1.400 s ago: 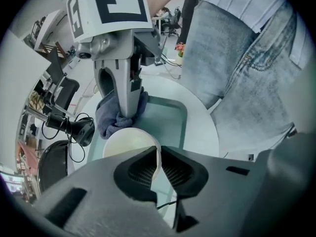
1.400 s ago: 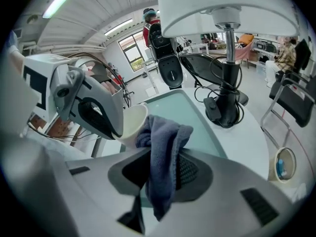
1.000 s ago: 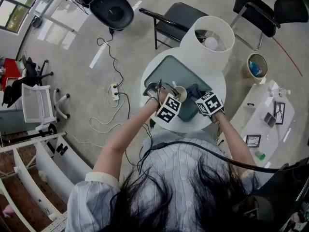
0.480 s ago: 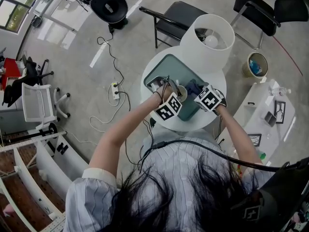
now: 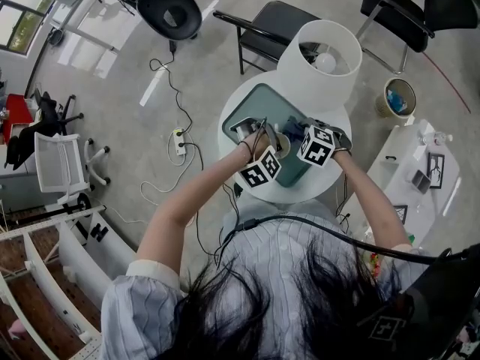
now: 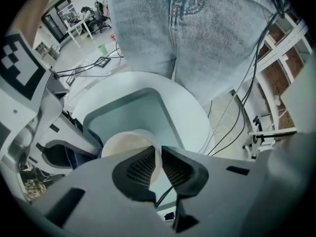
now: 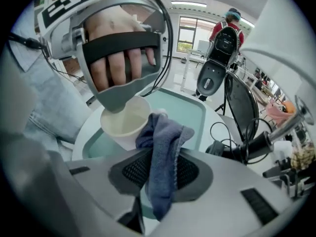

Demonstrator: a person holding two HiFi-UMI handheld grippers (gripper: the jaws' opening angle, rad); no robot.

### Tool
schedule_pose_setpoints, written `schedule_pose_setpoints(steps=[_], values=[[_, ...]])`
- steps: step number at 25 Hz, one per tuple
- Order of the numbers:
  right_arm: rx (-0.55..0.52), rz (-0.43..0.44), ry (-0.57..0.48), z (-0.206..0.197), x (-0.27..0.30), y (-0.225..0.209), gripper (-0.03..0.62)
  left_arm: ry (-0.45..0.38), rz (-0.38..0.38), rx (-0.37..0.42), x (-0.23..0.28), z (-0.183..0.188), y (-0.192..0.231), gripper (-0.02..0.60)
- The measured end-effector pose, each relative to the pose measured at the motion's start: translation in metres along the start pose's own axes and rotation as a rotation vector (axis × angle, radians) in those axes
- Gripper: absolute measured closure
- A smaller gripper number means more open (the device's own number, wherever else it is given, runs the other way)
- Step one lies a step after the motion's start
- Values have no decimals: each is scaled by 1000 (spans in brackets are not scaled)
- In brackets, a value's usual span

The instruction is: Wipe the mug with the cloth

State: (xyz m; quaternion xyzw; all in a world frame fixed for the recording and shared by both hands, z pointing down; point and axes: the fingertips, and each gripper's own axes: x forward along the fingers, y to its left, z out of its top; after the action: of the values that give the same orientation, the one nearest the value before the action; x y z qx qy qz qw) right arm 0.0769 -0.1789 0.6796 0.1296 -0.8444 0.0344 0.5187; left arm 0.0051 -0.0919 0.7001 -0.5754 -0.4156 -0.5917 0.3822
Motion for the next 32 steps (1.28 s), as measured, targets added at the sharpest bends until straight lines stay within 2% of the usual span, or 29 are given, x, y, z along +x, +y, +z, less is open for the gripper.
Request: schedule_pose_setpoints(steps=[8,11,14,18,20,21,26,32], values=[[-252,-60,73,16,9,-11,485,22,3,38,2,-1,1,541],[-268,-68,79,18,11,-11,485,19,22,35,2,-1,1,540],[-209,-64,76,13,11,-10,485,34,57,16,4,0,1,540],[-6,-61,33,10,5,-7,485,0,110,-154,4,8,9,528],[124,-67,-6,8,0,-6,485,-36,166,-244,-2,10,16,465],[187,-70,-27,7,-2,-5,485,-64,189,-299,-6,11,18,465],[419,-101,-123,5,-17,-1,485,-233,316,-613,-35,14,27,465],[590,-137,-218,0,-32,3,485,-405,521,-1044,-66,0,40,466]])
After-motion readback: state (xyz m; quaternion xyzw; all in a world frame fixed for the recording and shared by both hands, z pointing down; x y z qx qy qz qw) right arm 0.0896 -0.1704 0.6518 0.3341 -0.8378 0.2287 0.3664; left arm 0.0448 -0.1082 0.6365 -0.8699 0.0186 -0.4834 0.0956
